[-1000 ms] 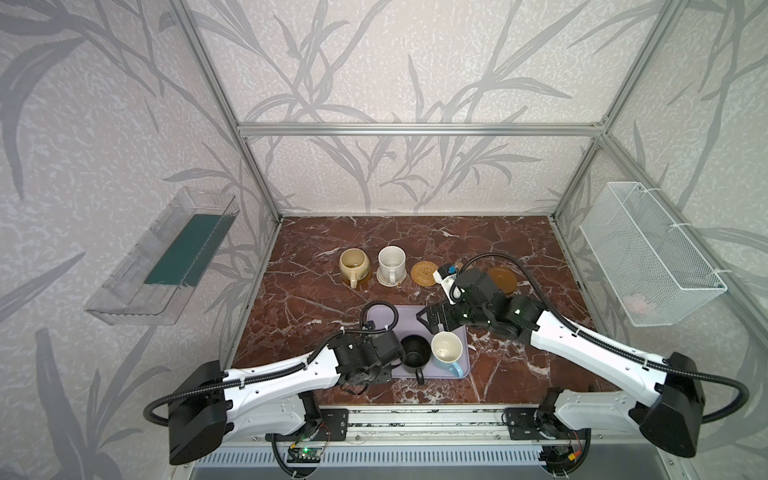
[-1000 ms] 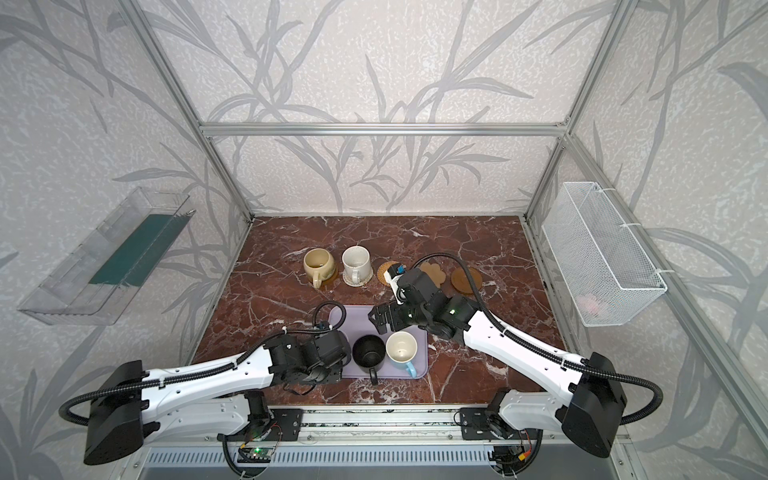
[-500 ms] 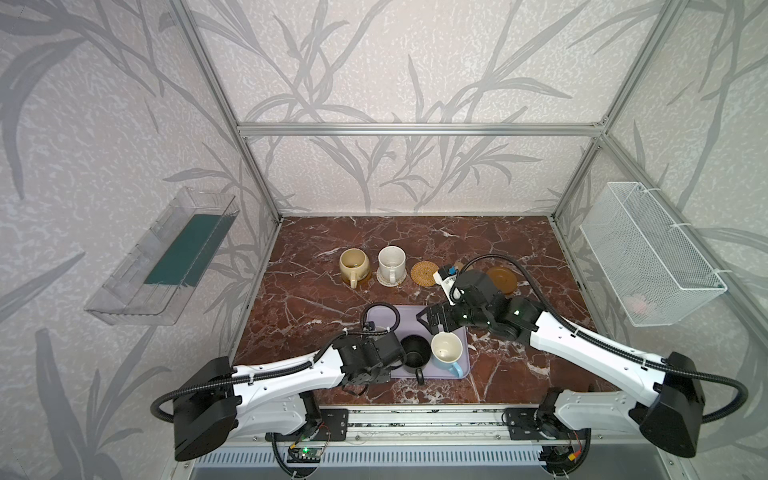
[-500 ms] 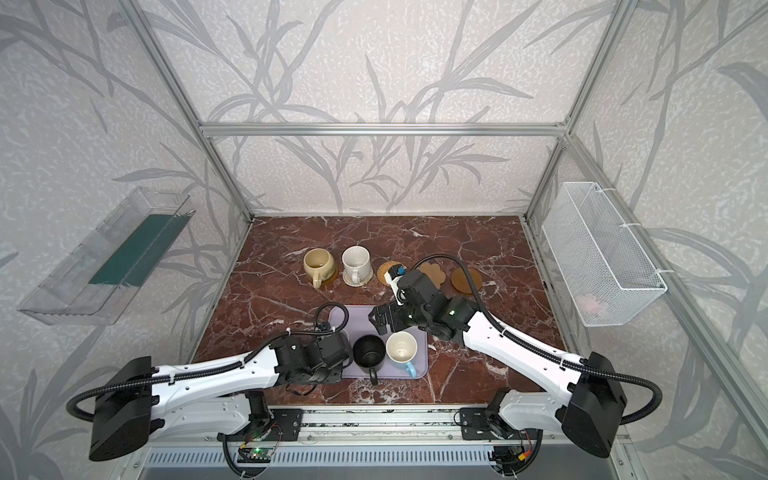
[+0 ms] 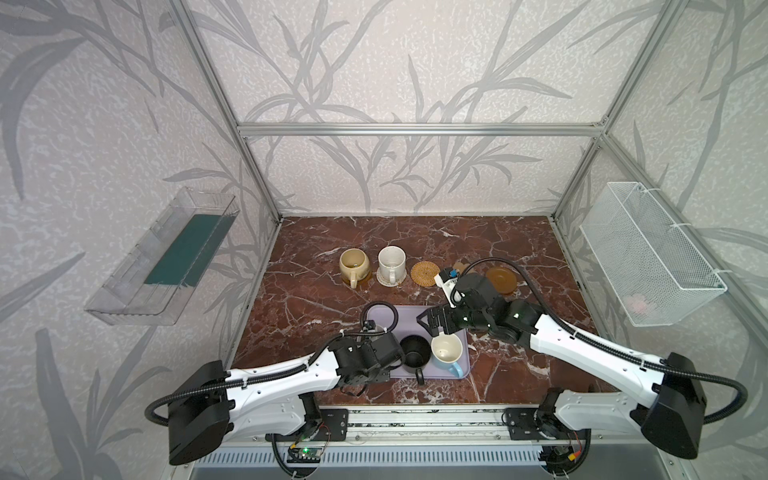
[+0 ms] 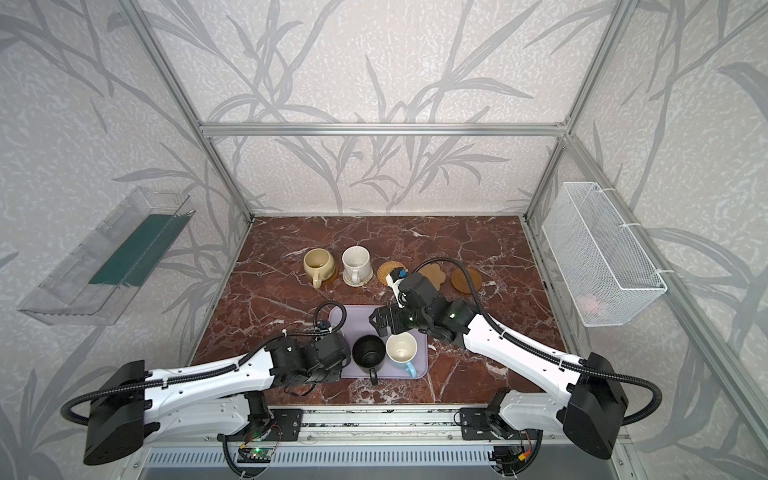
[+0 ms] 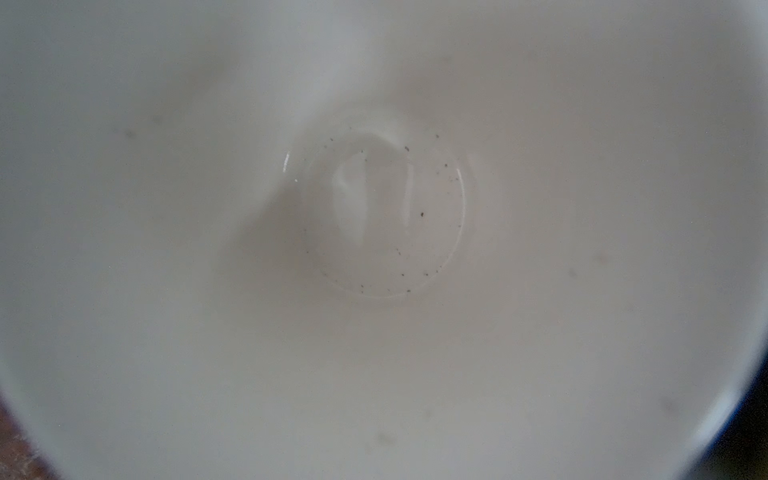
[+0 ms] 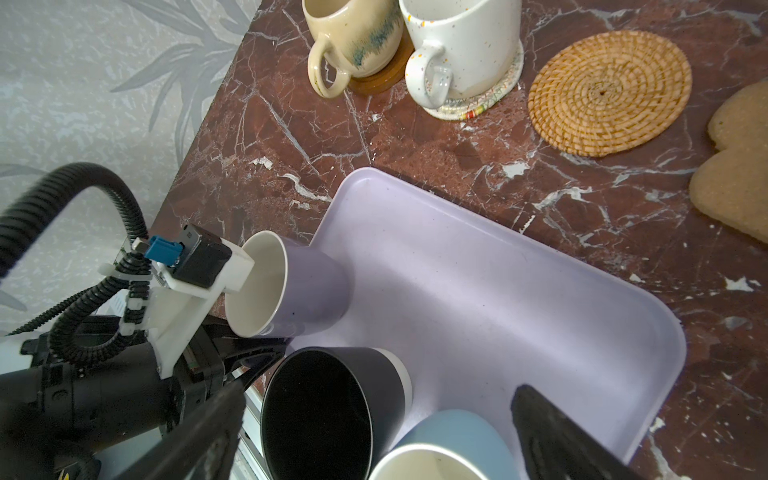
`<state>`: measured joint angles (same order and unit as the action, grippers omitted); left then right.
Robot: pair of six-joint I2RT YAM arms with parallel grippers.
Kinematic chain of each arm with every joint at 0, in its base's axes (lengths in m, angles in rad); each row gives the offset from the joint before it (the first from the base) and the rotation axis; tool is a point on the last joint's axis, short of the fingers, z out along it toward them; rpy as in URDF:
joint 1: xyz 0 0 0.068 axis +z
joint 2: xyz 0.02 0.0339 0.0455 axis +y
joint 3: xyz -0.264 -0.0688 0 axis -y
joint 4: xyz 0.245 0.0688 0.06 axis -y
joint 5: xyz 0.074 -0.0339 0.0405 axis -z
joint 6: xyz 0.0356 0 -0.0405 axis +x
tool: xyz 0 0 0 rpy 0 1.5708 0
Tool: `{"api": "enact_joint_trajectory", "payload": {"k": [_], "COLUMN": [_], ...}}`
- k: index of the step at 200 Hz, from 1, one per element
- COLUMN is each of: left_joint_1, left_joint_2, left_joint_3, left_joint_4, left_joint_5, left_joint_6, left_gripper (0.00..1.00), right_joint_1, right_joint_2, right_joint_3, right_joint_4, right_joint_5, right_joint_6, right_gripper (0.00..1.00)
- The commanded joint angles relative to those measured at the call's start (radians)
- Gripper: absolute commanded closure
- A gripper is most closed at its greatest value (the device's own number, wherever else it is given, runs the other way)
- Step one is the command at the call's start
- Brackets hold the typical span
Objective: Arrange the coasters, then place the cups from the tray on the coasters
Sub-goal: 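Lift the lavender mug off the tray with the left gripper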
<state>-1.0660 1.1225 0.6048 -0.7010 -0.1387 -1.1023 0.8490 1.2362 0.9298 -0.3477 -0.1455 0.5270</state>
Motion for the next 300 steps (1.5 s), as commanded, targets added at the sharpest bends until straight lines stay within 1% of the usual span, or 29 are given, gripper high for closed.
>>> {"api": "enact_joint_trajectory", "payload": {"k": [1, 19, 39, 63, 82, 101, 132, 191, 242, 300], "left_joint_1": [0.007, 0.007, 0.008, 0.009, 0.021, 0.036, 0.061, 0.101, 0.144, 0.19], "left_joint_2": [-0.027, -0.021, -0.022, -0.051, -0.074, -0.085, -0.102, -0.138, -0.098, -0.001], "left_joint_3": [0.023, 0.039, 0.056, 0.065, 0.097, 0.128, 0.177, 0.268, 0.392, 0.525], "left_joint_4": [-0.07, -0.081, -0.097, -0.088, -0.132, -0.168, -0.214, -0.263, -0.251, -0.237], "left_joint_5": [-0.08, -0.085, -0.094, -0.085, -0.106, -0.114, -0.124, -0.127, -0.122, -0.102], "left_joint_6": [0.018, 0.033, 0.038, 0.044, 0.063, 0.087, 0.119, 0.168, 0.253, 0.33], "left_gripper": [1.0, 1.0, 1.0, 1.0, 1.0, 1.0, 1.0, 1.0, 1.0, 1.0], "right_joint_1": [-0.002, -0.002, -0.002, -0.002, -0.001, 0.001, 0.001, 0.001, 0.001, -0.013], "right_joint_2": [-0.035, -0.037, -0.037, -0.031, -0.021, -0.003, -0.003, -0.023, -0.027, -0.05], "right_joint_3": [-0.02, -0.027, -0.035, -0.045, -0.048, -0.043, -0.045, -0.035, -0.007, 0.026], "right_joint_4": [0.028, 0.038, 0.065, 0.116, 0.155, 0.173, 0.198, 0.202, 0.201, 0.172], "right_joint_5": [-0.009, -0.021, -0.061, -0.156, -0.229, -0.262, -0.225, -0.148, -0.121, -0.053], "right_joint_6": [0.008, 0.01, 0.003, -0.009, -0.014, -0.012, 0.016, 0.005, -0.003, -0.024], "right_gripper": [0.01, 0.01, 0.01, 0.0, 0.0, 0.01, 0.01, 0.01, 0.01, 0.01]}}
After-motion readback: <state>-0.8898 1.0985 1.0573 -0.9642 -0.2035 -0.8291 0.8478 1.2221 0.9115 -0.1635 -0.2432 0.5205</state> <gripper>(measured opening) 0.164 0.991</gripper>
